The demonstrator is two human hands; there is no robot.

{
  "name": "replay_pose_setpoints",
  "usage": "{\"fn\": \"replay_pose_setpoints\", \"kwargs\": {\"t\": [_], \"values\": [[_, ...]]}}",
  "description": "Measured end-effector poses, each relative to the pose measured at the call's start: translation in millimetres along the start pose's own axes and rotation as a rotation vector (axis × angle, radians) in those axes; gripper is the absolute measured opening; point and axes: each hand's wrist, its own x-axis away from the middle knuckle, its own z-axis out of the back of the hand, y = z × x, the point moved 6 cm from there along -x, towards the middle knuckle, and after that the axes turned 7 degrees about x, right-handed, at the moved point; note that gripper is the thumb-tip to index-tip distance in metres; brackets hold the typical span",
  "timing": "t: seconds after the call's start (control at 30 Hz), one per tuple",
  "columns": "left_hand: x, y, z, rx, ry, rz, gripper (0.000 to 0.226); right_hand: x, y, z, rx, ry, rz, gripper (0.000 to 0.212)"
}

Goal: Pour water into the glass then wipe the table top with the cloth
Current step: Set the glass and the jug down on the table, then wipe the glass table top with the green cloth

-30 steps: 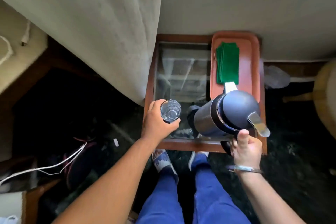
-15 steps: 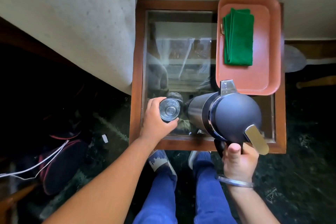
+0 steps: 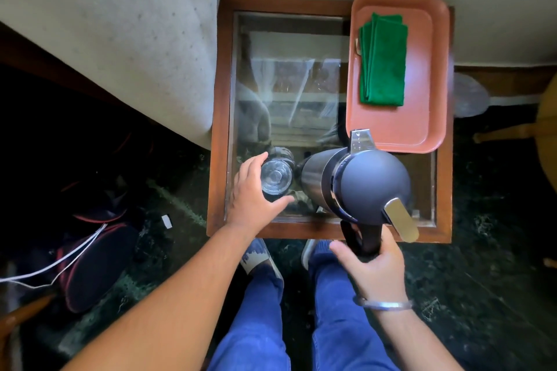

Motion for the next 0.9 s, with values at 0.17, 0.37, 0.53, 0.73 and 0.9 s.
{"fn": "replay_pose_setpoints", "kwargs": {"t": [0.17, 0.37, 0.53, 0.73, 0.9], "values": [[-8, 28, 27, -0.024, 0.022, -0.055, 0.117, -6, 21, 48, 0.305, -0.217, 0.127, 0.079], [-96, 32, 27, -0.208, -0.014, -0.082, 0.098, -154, -4, 91, 0.516, 0.078, 0.152, 0.060], [-171, 13, -5, -0.469, -0.082, -0.211, 0.092, -298, -27, 32, 0.798, -0.017, 0.236, 0.076], [-221, -8, -23, -0.679, -0.027, -0.322, 0.102, -370, -12, -20, 0.964, -0.044, 0.331, 0.088], [-229, -24, -21, -0.716, -0.007, -0.315, 0.108, -401, -12, -35, 1.029, 0.149, 0.195, 0.085]]}}
